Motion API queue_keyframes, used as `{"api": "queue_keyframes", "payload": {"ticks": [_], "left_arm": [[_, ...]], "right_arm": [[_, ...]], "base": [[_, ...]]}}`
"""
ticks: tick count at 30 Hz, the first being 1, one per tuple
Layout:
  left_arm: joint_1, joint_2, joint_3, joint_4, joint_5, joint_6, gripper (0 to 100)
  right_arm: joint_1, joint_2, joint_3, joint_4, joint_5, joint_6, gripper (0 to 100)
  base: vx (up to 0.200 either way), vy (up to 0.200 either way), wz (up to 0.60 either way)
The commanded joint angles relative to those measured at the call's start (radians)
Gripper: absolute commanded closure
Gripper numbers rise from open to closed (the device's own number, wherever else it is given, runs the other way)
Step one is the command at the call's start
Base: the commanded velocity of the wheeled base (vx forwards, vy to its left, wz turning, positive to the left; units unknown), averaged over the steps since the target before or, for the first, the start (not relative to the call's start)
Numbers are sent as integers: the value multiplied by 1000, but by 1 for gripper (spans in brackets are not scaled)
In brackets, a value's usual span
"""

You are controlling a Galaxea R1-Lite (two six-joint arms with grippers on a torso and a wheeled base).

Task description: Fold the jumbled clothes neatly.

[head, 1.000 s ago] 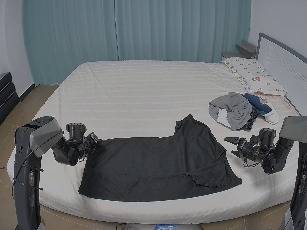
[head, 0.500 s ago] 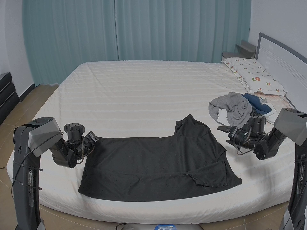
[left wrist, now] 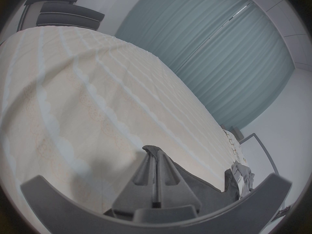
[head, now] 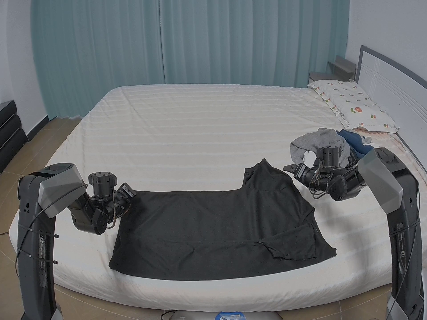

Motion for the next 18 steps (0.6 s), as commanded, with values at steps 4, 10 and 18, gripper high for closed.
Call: {"api": "queue_keyframes", "payload": {"ticks": [4, 10, 18], "left_arm": [[4, -4, 9, -2, 1, -5, 100], [4, -4, 9, -2, 1, -5, 100], [4, -3, 6, 0, 1, -4, 100]], "right_arm": [[36, 182, -311, 175, -60, -19, 0], [53, 227, -387, 210, -63, -16, 0], [49, 238, -410, 199, -97, -11, 100]], "base": [[0, 0, 0], [0, 0, 0], [0, 0, 0]]}}
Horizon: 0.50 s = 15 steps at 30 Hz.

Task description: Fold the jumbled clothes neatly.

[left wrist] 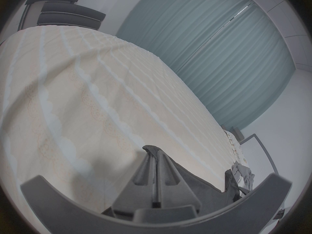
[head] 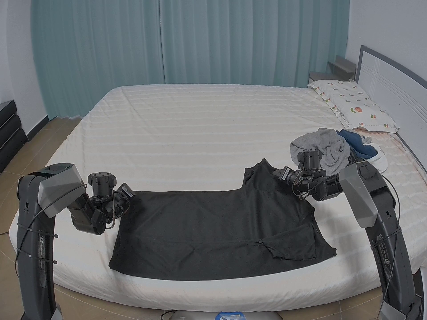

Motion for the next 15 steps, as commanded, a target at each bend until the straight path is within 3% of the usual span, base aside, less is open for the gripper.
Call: {"api": "queue_keyframes", "payload": {"ticks": [1, 9, 15], "left_arm": [[0, 0, -2, 0, 0, 0, 100], [0, -2, -2, 0, 0, 0, 100], [0, -7, 0, 0, 0, 0, 100]], "right_arm": [[-5, 19, -12, -1, -7, 1, 100], [-12, 0, -6, -2, -8, 27, 100], [-18, -38, 1, -2, -7, 99, 100]], "base": [[0, 0, 0], [0, 0, 0], [0, 0, 0]]}}
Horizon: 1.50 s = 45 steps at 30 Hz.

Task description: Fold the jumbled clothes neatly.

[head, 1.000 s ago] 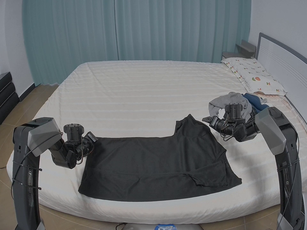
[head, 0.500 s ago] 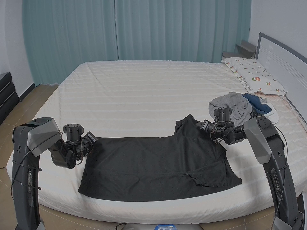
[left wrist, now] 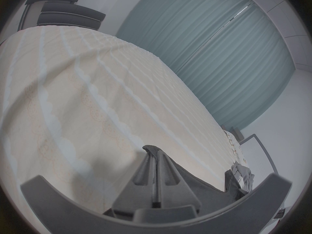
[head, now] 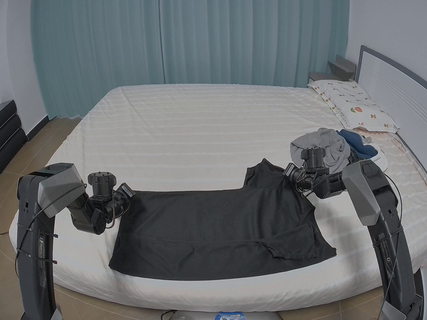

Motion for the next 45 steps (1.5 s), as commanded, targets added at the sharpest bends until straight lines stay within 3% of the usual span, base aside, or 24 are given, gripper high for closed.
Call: {"api": "queue_keyframes", "payload": {"ticks": [1, 8, 9, 26, 27, 45], "left_arm": [[0, -4, 1, 0, 0, 0, 100], [0, -4, 3, 0, 0, 0, 100], [0, -4, 3, 0, 0, 0, 100], [6, -6, 3, -2, 0, 0, 100], [6, -6, 3, 0, 0, 0, 100], [14, -37, 1, -2, 0, 0, 100]], "right_arm": [[-4, -28, 4, 0, 1, 7, 100], [-4, -24, 32, 1, 4, -7, 100], [-2, -21, 32, -2, 4, -11, 0], [-19, -24, 40, -25, 43, -14, 0], [-16, -24, 41, -23, 43, -14, 100], [-37, -128, 138, -46, 49, -17, 100]], "base": [[0, 0, 0], [0, 0, 0], [0, 0, 0], [0, 0, 0], [0, 0, 0], [0, 0, 0]]}}
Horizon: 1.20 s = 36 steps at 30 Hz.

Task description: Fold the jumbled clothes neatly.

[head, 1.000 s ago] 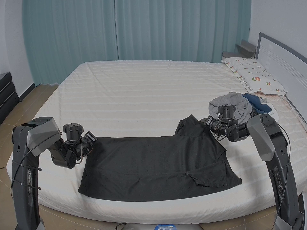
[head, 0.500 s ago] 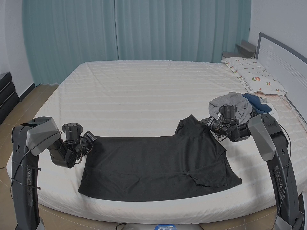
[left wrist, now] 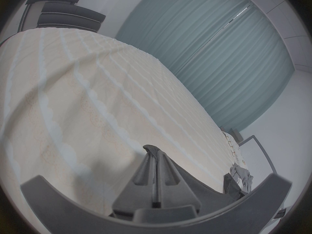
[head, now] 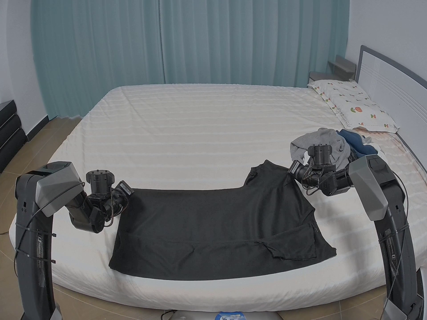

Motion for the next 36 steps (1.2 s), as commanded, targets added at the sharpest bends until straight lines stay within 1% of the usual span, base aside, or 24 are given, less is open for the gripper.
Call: {"api": "queue_keyframes", "payload": {"ticks": [1, 2, 4, 5, 7, 10, 14, 18, 20, 23, 25, 34, 36], "left_arm": [[12, -25, -2, -1, 0, 0, 100], [12, -25, -2, -1, 0, 0, 100], [13, -31, -5, -1, 0, 0, 100], [13, -31, -5, -1, 0, 0, 100], [15, -32, -8, -1, -2, 0, 100], [15, -32, -8, -2, -2, 0, 100], [22, -32, -9, -8, -3, 0, 100], [27, -31, -8, -8, -3, 1, 100], [28, -32, 0, -8, -7, 1, 100], [31, -36, 26, -10, -13, 12, 100], [31, -43, 30, -10, -14, 13, 100], [30, -54, 40, -10, -14, 15, 100], [28, -51, 40, -10, -16, 19, 100]], "right_arm": [[-12, -77, 68, -29, 10, 11, 100], [-12, -77, 68, -29, 10, 11, 100], [-28, -106, 138, -95, 27, 27, 100], [-28, -106, 138, -95, 27, 27, 100], [-43, -134, 213, -196, 53, 46, 100], [-49, -144, 272, -270, 73, 52, 100], [-55, -143, 302, -331, 79, 52, 100], [-55, -146, 331, -336, 85, 50, 100], [-55, -154, 355, -331, 99, 47, 100], [-75, -218, 462, -334, 208, 41, 100], [-83, -241, 499, -337, 245, 38, 100], [-95, -270, 536, -340, 253, 23, 100], [-100, -269, 551, -342, 256, 4, 100]], "base": [[0, 0, 0], [0, 0, 0], [0, 0, 0], [0, 0, 0], [0, 0, 0], [0, 0, 0], [0, 0, 0], [0, 0, 0], [0, 0, 0], [0, 0, 0], [0, 0, 0], [0, 0, 0], [0, 0, 0]]}}
